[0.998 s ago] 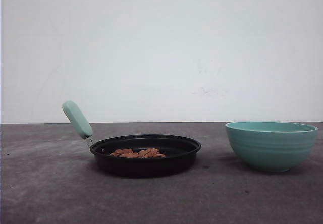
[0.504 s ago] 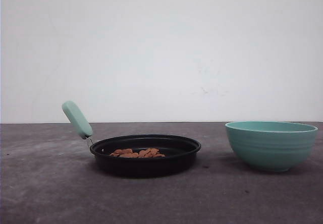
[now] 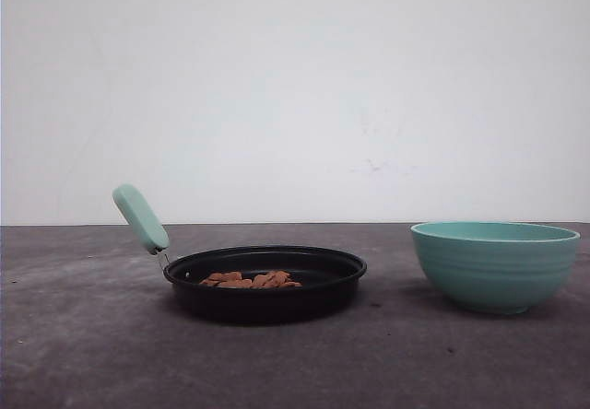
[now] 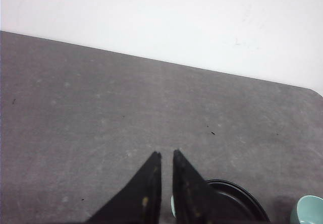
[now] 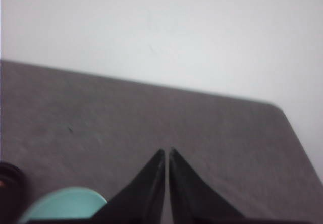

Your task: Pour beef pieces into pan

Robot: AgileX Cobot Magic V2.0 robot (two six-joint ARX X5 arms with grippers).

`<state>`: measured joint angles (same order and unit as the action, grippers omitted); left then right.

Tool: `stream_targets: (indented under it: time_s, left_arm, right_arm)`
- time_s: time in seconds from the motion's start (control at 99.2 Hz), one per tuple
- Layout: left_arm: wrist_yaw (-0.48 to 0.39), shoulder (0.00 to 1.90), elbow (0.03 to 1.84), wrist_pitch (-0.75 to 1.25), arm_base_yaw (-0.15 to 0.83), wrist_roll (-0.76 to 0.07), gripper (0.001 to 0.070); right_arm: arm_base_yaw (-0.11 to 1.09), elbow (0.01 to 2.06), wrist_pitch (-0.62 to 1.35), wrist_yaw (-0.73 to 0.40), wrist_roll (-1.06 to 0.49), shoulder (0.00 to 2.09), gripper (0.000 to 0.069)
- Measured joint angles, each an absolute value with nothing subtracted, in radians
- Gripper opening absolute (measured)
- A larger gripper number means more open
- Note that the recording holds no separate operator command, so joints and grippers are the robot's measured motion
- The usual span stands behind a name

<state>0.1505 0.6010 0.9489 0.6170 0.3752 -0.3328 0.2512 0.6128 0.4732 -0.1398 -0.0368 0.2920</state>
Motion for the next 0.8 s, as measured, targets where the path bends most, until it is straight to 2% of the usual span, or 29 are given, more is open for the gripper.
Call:
stream_targets:
  time_s: [0.161,0.292,0.363,0.544,0.796]
  left_arm:
    - [0.150,0.601,0.949,0.617,0.375,-0.333,0.0014]
    - [0.150,0.601,0.949,0.617,0.375,-0.333,0.0014]
    - [0.150,0.601,0.949,0.617,0.375,-0.333,0.0014]
    - [0.151,0.595,0.949,0.614,0.375,-0.333,0.0014]
    - [0.151,0.589,0.949,0.614,0.375,-0.333,0.0014]
  right_arm:
    - [0.147,0.308,0.353,-0.001,-0.020,0.135,0.0011]
    - [0.068,0.105,0.344,0.115,0.018,0.004,0.0011]
    - [0.041,0.068,0.319,0.170,0.030,0.010,0.0011]
    - [0.032,0.059,0.289,0.104,0.032,0.002,0.0011]
    - [0.039,0.057,0.292,0.105,0.034,0.002,0.0011]
